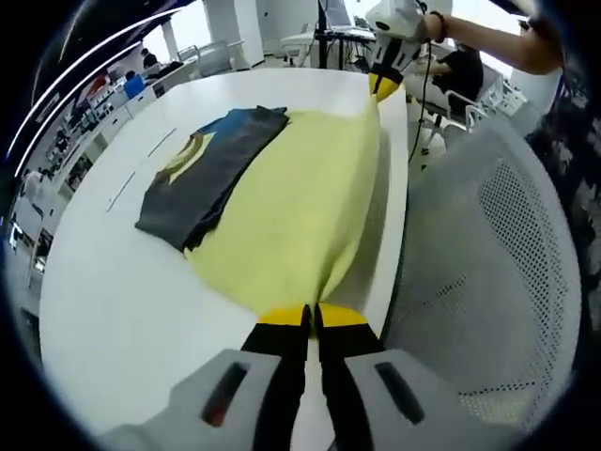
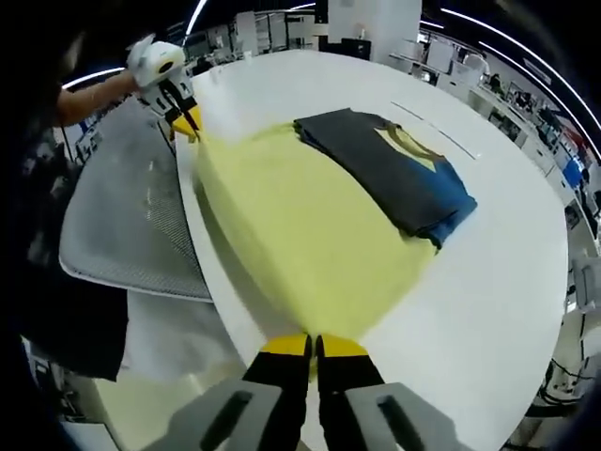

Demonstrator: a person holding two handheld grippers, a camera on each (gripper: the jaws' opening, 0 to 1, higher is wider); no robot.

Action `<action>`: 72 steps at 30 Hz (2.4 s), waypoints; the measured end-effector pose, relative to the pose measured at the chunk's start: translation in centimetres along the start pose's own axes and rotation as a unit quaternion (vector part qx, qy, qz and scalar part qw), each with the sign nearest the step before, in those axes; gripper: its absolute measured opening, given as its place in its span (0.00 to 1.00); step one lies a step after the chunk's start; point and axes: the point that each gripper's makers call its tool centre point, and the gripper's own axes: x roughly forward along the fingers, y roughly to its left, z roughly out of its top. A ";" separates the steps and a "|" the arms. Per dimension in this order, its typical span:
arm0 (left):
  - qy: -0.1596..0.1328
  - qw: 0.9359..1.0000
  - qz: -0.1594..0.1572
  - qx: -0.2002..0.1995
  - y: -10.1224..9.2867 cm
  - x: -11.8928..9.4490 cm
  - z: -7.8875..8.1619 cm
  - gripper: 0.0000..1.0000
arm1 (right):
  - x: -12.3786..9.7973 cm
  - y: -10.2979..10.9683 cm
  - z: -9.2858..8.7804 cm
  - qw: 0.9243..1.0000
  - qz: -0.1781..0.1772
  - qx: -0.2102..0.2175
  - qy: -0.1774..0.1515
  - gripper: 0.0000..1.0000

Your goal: Fold the garment on the visible template until the final outline fits inside the template.

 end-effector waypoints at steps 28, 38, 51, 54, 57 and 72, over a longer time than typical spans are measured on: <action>-0.023 0.998 0.062 -0.001 7.3 -1.3 3.7 0.00 | -1.4 -6.4 6.1 0.996 -0.069 -0.018 -0.045 0.00; -0.031 0.996 0.079 0.007 10.3 -1.5 5.3 0.00 | -1.5 -8.8 8.0 0.995 -0.082 -0.025 -0.054 0.00; -0.051 0.993 0.109 -0.002 14.6 -1.7 7.1 0.00 | -1.5 -11.6 10.8 0.992 -0.103 -0.032 -0.070 0.00; -0.052 0.992 0.111 -0.007 15.5 -1.6 7.4 0.00 | -1.4 -12.2 11.3 0.991 -0.105 -0.039 -0.068 0.00; -0.052 0.992 0.114 -0.011 16.3 -1.4 7.5 0.00 | -1.5 -12.9 11.9 0.991 -0.107 -0.039 -0.071 0.00; -0.057 0.985 0.162 -0.017 20.9 -0.5 8.6 0.00 | -0.8 -16.9 15.0 0.987 -0.127 -0.054 -0.082 0.00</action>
